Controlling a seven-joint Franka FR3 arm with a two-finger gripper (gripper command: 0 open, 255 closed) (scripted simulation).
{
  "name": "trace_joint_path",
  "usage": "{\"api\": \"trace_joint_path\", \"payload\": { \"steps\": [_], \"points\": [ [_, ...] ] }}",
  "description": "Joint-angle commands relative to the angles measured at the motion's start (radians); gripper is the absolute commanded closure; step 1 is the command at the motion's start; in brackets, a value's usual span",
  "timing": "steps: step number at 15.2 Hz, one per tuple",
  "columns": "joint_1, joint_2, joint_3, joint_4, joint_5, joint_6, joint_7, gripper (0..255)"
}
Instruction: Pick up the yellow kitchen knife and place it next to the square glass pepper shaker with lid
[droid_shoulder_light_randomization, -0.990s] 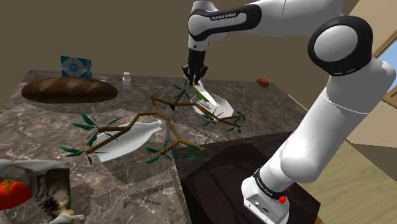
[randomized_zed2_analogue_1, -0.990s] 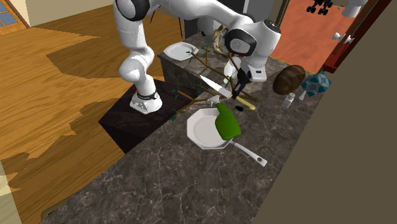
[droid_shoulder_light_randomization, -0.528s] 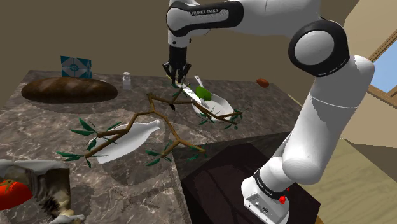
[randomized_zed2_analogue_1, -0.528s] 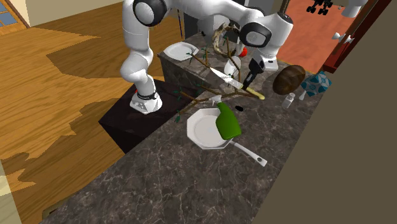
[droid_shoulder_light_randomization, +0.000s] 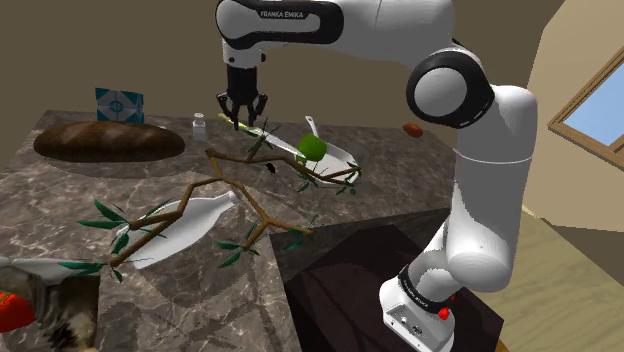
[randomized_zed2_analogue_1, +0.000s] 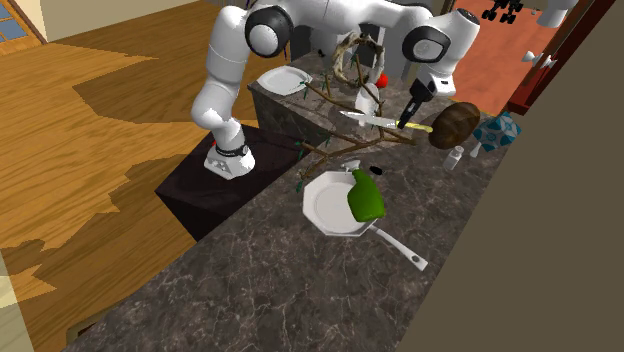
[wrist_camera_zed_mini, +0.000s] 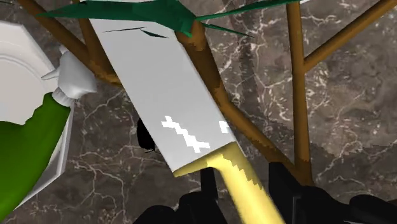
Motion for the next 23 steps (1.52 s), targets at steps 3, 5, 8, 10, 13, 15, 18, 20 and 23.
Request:
{"api": "trace_joint_path", "payload": {
  "steps": [3,5,8,10,13,15,18,20,23],
  "points": [
    [0.052,0.158,0.021,0.252,0.002,-0.089,0.067,255],
    [0.052,0.157,0.020,0.224,0.003,-0.062,0.066,255],
    [0.052,0.158,0.020,0.186,0.003,-0.023,0.065,255],
    [0.052,0.161,0.020,0.163,0.003,0.003,0.064,255],
    [0.052,0.166,0.020,0.132,0.002,0.039,0.063,255],
    [0.052,0.172,0.020,0.114,0.002,0.063,0.062,255],
    [0.052,0.181,0.020,0.089,0.002,0.097,0.061,255],
    [0.052,0.189,0.020,0.074,0.002,0.119,0.060,255],
    [0.052,0.201,0.020,0.055,0.002,0.152,0.059,255]
  ]
}}
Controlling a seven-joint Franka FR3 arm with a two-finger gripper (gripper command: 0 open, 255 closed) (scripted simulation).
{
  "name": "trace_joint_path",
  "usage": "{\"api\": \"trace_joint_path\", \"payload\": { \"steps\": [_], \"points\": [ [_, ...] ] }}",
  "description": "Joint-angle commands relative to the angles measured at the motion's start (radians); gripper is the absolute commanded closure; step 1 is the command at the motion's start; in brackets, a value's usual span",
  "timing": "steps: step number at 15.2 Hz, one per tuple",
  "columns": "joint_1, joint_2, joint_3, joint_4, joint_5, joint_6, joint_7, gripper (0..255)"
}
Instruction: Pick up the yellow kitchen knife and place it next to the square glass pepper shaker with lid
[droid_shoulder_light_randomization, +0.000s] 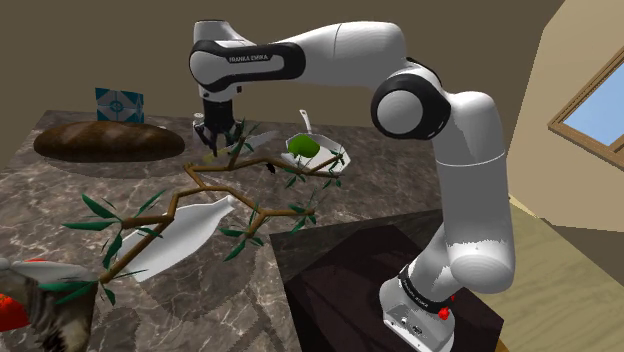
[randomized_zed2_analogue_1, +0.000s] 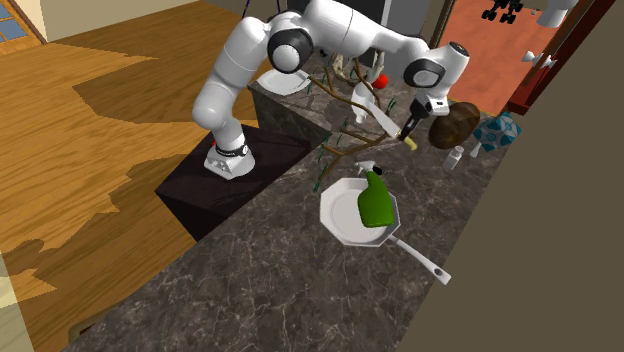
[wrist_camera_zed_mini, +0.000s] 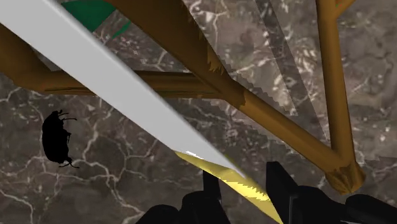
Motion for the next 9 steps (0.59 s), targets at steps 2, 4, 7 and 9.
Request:
{"api": "trace_joint_path", "payload": {
  "steps": [2,4,7,9],
  "points": [
    [0.002,0.018,0.003,-0.022,0.003,0.038,-0.001,255],
    [0.002,0.028,0.003,-0.032,0.003,0.058,-0.002,255],
    [0.002,0.045,0.002,-0.045,0.002,0.088,-0.003,255],
    [0.002,0.058,0.002,-0.052,0.002,0.108,-0.004,255]
  ]
}}
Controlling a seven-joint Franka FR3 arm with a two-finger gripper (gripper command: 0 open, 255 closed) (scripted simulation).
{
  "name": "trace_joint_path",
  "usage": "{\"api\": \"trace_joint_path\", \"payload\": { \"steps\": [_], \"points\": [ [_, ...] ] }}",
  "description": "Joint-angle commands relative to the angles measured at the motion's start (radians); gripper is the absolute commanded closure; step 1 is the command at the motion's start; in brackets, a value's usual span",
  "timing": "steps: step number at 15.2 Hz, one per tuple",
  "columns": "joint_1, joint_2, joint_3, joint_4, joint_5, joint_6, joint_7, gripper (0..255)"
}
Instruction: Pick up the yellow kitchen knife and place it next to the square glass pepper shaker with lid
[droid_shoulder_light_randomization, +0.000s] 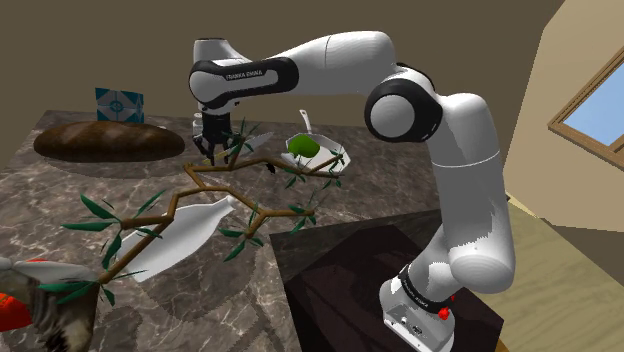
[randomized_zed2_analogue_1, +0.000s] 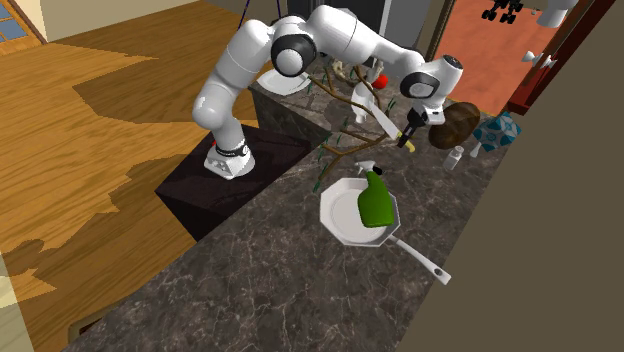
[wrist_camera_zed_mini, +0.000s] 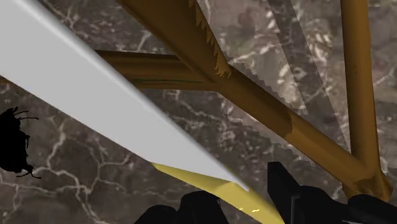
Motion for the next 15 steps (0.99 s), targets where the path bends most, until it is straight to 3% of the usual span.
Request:
{"api": "trace_joint_path", "payload": {
  "steps": [1,7,8,13,15],
  "points": [
    [0.001,0.018,0.000,-0.016,0.001,0.013,-0.001,255],
    [0.001,0.018,0.000,-0.015,0.001,0.013,-0.001,255],
    [0.002,0.019,0.001,-0.016,0.001,0.014,0.001,0],
    [0.001,0.018,0.000,-0.015,0.001,0.013,-0.001,0],
    [0.000,0.008,0.000,0.036,0.000,-0.049,0.000,0]
  ]
}}
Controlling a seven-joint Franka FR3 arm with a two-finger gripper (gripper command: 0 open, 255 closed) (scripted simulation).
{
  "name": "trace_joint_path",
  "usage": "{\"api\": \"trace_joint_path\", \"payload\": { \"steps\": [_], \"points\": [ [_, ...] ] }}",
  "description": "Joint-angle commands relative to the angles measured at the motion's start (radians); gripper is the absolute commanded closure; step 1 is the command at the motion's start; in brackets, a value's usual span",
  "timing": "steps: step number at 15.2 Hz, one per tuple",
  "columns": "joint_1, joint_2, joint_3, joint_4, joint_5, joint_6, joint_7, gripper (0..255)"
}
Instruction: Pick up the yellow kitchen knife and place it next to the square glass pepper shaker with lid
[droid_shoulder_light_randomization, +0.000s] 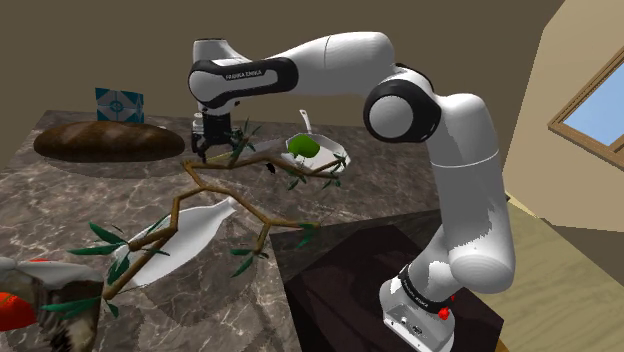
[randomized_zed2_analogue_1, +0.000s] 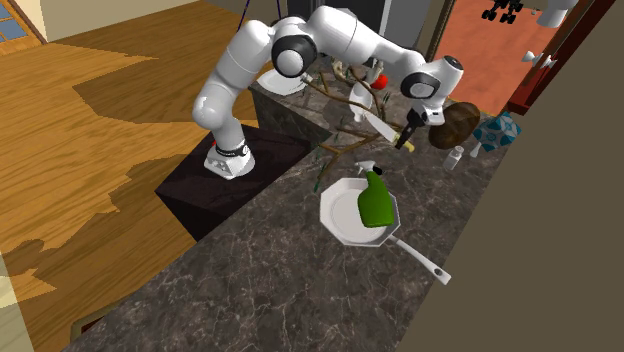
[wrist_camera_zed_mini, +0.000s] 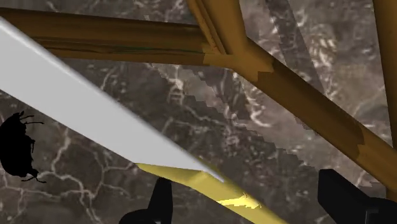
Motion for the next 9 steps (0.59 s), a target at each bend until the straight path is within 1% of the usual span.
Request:
{"api": "trace_joint_path", "payload": {
  "steps": [1,2,9],
  "points": [
    [-0.001,-0.001,0.000,0.054,0.000,-0.055,0.000,0],
    [-0.001,-0.002,0.000,0.079,0.000,-0.081,0.000,0],
    [-0.001,-0.002,0.000,0.079,0.000,-0.081,0.000,0]
  ]
}}
